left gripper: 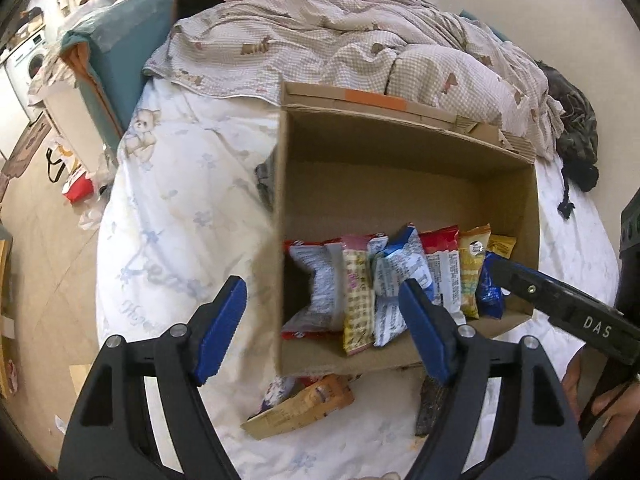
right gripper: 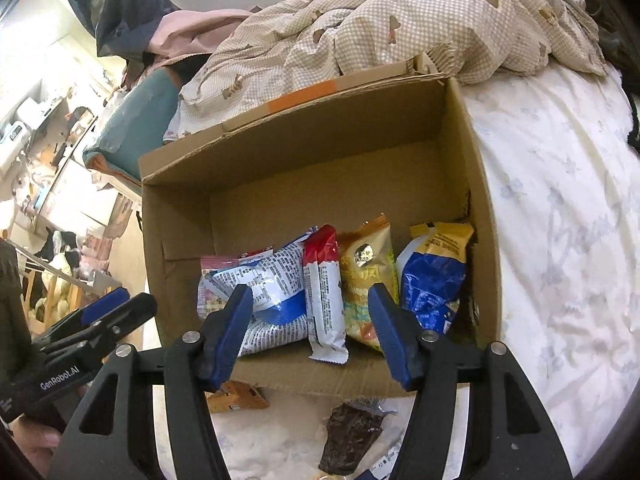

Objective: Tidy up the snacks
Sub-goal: 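Open both tools to release the bars and withdraw from the box, then grasp the orange rice-cake packet with the left tool while the right tool grasps the white-blue bar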

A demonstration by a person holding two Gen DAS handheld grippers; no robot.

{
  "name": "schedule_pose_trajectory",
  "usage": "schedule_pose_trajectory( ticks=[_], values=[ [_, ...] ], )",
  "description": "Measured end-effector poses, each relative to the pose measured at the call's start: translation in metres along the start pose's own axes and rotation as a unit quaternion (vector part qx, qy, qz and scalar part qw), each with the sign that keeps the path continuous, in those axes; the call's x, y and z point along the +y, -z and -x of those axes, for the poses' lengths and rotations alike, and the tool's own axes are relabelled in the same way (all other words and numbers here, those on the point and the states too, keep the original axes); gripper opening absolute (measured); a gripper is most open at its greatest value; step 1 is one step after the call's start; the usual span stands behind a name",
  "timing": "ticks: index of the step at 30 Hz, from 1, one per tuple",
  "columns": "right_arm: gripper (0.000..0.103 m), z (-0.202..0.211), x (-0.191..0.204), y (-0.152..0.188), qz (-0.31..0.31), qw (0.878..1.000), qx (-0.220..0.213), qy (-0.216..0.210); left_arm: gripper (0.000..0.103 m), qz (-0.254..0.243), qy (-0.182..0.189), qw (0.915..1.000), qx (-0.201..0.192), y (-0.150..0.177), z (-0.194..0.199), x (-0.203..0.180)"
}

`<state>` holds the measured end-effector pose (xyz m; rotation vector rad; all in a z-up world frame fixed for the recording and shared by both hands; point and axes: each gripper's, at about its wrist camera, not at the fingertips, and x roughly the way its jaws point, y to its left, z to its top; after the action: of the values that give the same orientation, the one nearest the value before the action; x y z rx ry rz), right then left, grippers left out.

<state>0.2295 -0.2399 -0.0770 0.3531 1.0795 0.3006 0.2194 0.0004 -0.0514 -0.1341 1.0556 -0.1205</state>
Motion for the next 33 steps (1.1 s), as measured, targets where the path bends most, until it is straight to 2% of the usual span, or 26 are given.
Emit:
schedule_pose_trajectory(
  ticks=[4,8,10,12,13,17,24,28,31,32,33],
  values=[
    [0.063,0.012,-0.004,0.008,-0.011,1.000,-0.001,0.000,0.076,-0.007,0.012,0.9997,0.022,0.012,0.009,0.009],
    [0.063,0.025,-0.006,0.018,-0.012,1.000,0.000,0.001,0.076,-0.100,0.007,0.9929,0.064,0.034,0.006,-0.002],
    [0.063,0.032,-0.008,0.022,-0.011,1.000,0.001,0.002,0.076,-0.144,-0.019,0.9867,0.073,0.046,0.003,-0.007],
    [0.063,0.038,-0.012,0.028,-0.013,1.000,0.002,0.004,0.076,-0.195,-0.072,0.9745,0.085,0.061,-0.005,-0.013],
    [0.063,0.040,-0.014,0.031,-0.013,1.000,0.004,0.010,0.076,-0.212,-0.083,0.9689,0.097,0.067,-0.010,-0.015],
    [0.063,0.046,-0.027,0.049,-0.024,0.999,0.021,0.024,0.076,-0.255,-0.089,0.9505,0.154,0.087,-0.037,-0.023],
    [0.063,0.056,-0.047,0.066,-0.054,0.998,0.029,0.032,0.070,-0.321,-0.098,0.9234,0.187,0.106,-0.074,-0.049],
    [0.063,0.061,-0.057,0.069,-0.070,0.997,0.026,0.031,0.067,-0.334,-0.109,0.9128,0.209,0.111,-0.097,-0.054],
    [0.063,0.061,-0.061,0.069,-0.076,0.996,0.028,0.031,0.060,-0.349,-0.119,0.9049,0.213,0.118,-0.106,-0.054],
    [0.063,0.060,-0.061,0.069,-0.077,0.996,0.029,0.032,0.049,-0.359,-0.129,0.9013,0.205,0.121,-0.107,-0.055],
    [0.063,0.060,-0.062,0.069,-0.077,0.996,0.030,0.033,0.046,-0.370,-0.135,0.8969,0.201,0.125,-0.108,-0.056]
  ],
)
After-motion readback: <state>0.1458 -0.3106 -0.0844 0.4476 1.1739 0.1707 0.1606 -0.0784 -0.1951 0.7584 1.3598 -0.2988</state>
